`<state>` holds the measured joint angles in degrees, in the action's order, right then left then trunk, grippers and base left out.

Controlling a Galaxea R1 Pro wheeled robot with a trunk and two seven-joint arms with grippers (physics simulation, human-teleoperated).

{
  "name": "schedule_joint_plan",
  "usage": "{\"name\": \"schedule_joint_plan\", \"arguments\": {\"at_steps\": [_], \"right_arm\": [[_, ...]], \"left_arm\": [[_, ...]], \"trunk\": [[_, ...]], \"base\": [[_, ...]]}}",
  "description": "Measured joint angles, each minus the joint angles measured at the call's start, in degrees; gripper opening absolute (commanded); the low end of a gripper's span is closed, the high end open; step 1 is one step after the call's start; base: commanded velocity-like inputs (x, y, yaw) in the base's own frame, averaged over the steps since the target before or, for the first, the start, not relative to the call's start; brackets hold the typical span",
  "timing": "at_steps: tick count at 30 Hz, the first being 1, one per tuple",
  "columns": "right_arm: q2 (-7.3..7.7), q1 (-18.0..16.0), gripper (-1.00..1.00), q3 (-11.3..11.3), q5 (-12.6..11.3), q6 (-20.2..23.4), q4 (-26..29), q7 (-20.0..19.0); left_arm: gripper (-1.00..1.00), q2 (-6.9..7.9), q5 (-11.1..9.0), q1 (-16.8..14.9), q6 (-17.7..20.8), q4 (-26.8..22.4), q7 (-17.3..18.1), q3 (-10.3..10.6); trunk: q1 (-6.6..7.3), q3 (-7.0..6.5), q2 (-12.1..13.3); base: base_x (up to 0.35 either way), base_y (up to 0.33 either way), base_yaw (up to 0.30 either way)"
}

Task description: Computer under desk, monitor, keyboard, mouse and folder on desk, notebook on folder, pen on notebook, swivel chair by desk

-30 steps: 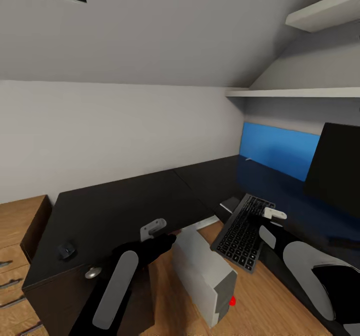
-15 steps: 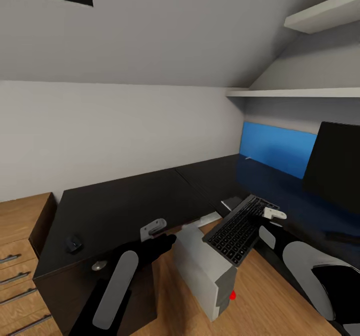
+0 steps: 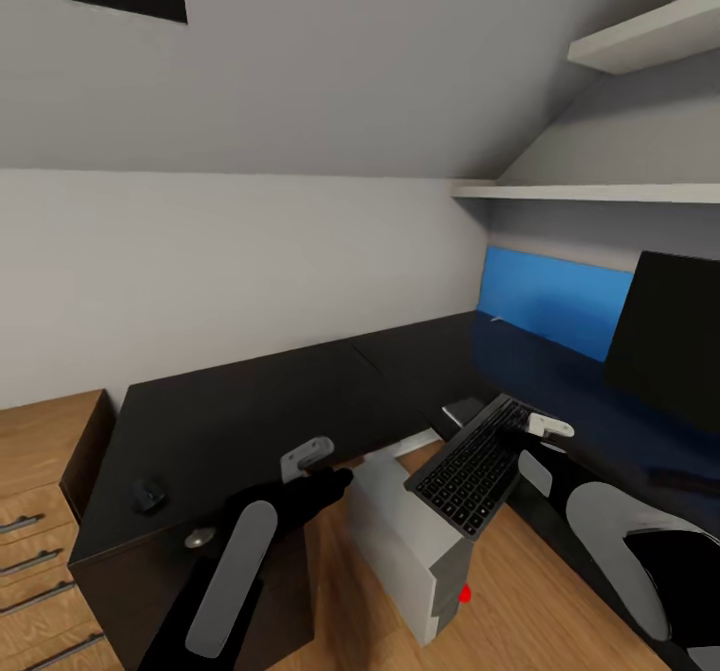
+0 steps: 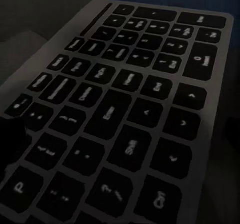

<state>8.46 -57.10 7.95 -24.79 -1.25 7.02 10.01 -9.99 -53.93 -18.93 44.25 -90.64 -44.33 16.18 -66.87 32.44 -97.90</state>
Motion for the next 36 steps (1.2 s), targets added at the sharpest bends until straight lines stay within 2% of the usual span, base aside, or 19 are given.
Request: {"name": "schedule_joint_plan", "arguments": {"at_steps": [8,13,14,18,22,23,28,29,30,32,33,34,35,36], "right_arm": [[-0.01,0.00,1.00,-0.06,-0.10,0.05,0.38,0.10],[-0.11,-0.02,1.00,-0.31,-0.56,1.76,3.00,0.27],[-0.03,-0.03,1.00,-0.86,-3.57,6.25,5.48,0.22],[0.10,0.04,1.00,-1.30,-8.52,13.89,8.78,0.23],[0.10,0.06,1.00,-1.32,-8.69,14.47,9.09,0.23],[0.17,0.45,1.00,-1.38,-8.75,14.65,10.62,0.22],[0.18,2.03,1.00,-1.32,-8.65,14.62,14.20,0.19],[0.17,3.25,1.00,-1.36,-8.57,14.63,16.41,0.17],[0.25,10.85,1.00,-1.39,-8.29,16.36,29.75,0.33],[0.39,14.36,1.00,-1.34,-8.27,17.33,36.12,1.36],[0.46,16.24,1.00,-1.30,-8.31,17.76,39.62,2.86],[0.53,19.83,1.00,-1.23,-8.38,18.03,45.29,6.39],[0.55,21.27,1.00,-1.20,-8.38,18.04,47.29,7.77],[0.58,25.01,1.00,-1.17,-8.40,18.06,52.72,11.44]], "left_arm": [[1.00,0.00,0.07,0.00,0.00,0.00,-0.07,0.11],[1.00,0.00,0.08,0.00,-0.01,-0.02,-0.08,0.14],[1.00,0.00,0.10,0.00,-0.01,-0.11,-0.08,0.15],[1.00,0.00,0.24,0.00,-0.23,-1.07,-0.15,0.15],[1.00,0.00,0.25,0.00,-0.67,-1.37,-0.16,0.15],[1.00,0.00,0.38,0.00,-2.26,-1.93,-0.16,0.22],[1.00,0.00,0.45,0.00,-2.52,-2.01,-0.16,0.30],[1.00,0.00,0.48,0.00,-2.53,-2.01,-0.16,0.31],[1.00,0.00,0.63,0.00,-2.71,-2.02,-0.19,1.69],[1.00,0.00,0.76,0.00,-3.35,-2.02,-0.53,2.53],[1.00,0.00,0.79,0.01,-4.12,-2.02,-1.17,3.15],[1.00,0.00,0.77,0.01,-5.55,-2.02,-2.90,4.45],[1.00,0.00,0.76,0.01,-6.07,-2.02,-3.61,4.97],[1.00,0.27,0.70,0.01,-7.47,-2.02,-5.65,6.66]], "trunk": [[1.76,-1.44,3.21],[2.86,-2.34,5.22],[3.08,-2.52,5.61],[3.96,-3.24,7.22],[4.83,-3.95,8.83],[5.06,-4.13,9.23],[6.15,-5.03,11.23],[6.37,-5.21,11.64],[6.59,-5.38,12.03],[7.03,-5.75,12.84],[7.25,-5.93,13.24],[7.47,-6.10,13.64],[7.69,-6.29,14.04],[7.91,-6.46,14.44]], "base": [[0.000,0.000,0.000],[0.000,0.000,0.000],[0.000,0.000,0.000],[0.000,0.000,0.000],[0.000,0.000,0.000],[0.000,0.000,0.000],[0.000,0.000,0.000],[0.000,0.000,0.000],[0.000,0.000,0.000],[0.000,0.000,0.000],[0.000,0.000,0.000],[0.000,0.000,0.000],[0.000,0.000,0.000],[0.000,0.000,0.000]]}}
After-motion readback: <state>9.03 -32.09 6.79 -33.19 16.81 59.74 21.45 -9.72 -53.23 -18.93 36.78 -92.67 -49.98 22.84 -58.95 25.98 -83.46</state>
